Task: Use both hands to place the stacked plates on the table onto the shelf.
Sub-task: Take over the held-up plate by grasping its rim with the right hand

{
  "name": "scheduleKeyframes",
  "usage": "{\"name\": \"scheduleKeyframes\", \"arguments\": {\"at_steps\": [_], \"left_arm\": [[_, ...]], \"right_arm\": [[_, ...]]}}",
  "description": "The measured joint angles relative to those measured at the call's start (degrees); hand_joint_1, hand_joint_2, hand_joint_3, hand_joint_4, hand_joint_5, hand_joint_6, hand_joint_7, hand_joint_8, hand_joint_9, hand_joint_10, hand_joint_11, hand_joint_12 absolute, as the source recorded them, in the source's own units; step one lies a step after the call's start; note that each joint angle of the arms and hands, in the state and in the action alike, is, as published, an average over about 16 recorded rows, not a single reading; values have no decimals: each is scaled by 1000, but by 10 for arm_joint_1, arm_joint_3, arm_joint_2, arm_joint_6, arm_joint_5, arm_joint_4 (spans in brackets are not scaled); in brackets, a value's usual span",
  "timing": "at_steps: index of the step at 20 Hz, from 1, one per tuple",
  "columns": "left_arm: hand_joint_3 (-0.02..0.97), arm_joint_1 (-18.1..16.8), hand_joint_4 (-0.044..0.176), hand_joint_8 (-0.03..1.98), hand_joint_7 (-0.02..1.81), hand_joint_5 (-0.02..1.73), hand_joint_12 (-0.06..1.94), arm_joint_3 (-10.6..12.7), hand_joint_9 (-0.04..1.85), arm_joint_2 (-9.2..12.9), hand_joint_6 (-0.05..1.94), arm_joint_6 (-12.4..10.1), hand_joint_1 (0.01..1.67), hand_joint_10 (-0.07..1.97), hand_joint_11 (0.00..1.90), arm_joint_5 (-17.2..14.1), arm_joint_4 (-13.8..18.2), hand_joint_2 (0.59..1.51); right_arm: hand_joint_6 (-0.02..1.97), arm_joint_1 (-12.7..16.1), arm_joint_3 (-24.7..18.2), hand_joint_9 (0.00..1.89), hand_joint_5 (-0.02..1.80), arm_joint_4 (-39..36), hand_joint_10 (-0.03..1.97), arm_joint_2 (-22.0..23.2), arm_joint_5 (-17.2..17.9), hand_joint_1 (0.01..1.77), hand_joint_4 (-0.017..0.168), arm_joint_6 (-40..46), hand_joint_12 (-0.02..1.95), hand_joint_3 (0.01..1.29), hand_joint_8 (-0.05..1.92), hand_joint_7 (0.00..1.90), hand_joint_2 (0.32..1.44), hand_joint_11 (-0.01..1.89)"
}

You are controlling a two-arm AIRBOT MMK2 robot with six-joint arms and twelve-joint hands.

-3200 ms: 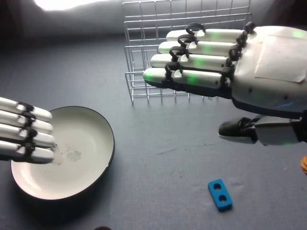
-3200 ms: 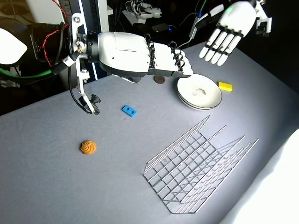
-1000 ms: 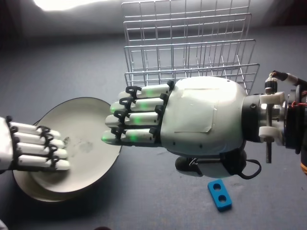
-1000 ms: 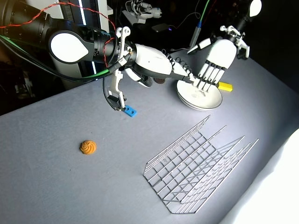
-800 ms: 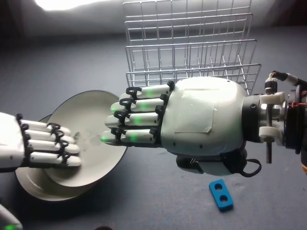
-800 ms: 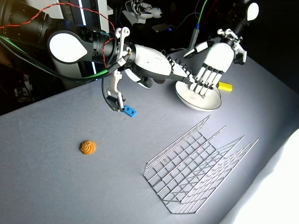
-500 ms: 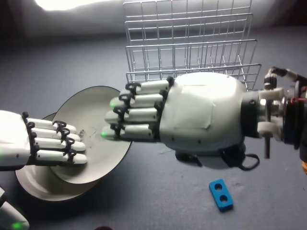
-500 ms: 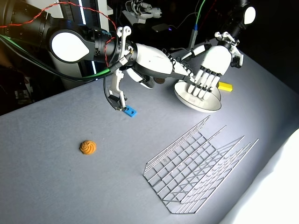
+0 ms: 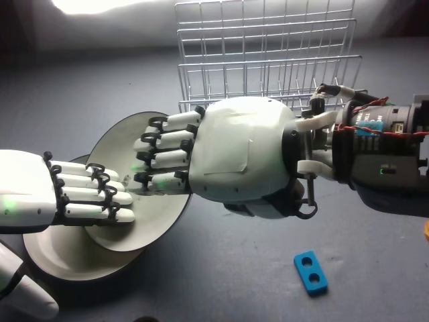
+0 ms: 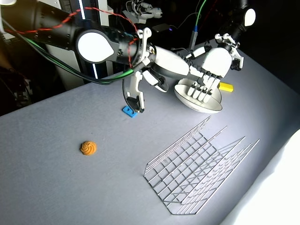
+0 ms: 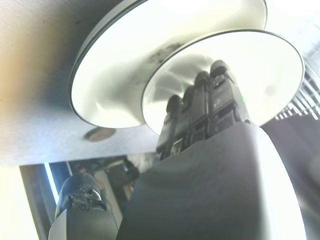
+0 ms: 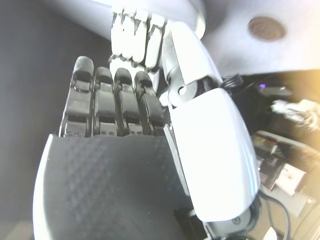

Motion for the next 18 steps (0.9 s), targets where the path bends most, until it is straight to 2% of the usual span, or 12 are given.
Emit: {"name": "scheduleKeyframes", "arguments": {"at_steps": [6, 14, 18], "left_arm": [[26, 0, 6, -11, -10, 19, 1, 3, 16, -3, 21, -3, 22, 1, 15, 1, -4, 943], [25, 4, 5, -12, -9, 20, 1, 9, 16, -6, 21, -4, 23, -5, 15, -1, -11, 949], [26, 6, 4, -12, -9, 20, 2, 12, 15, -7, 21, -5, 22, -9, 15, -2, -14, 951]], "right_arm": [[21, -7, 35, 40, 101, 1, 9, -43, -21, 1258, -2, -30, 323, 33, 13, 76, 1217, 22], [21, -16, 94, 36, 97, 1, 9, -98, -17, 1241, -2, -54, 270, 34, 12, 69, 1216, 22], [20, -17, 131, 73, 137, 1, 9, -126, -11, 1235, -2, -57, 342, 33, 12, 109, 1203, 21]]}}
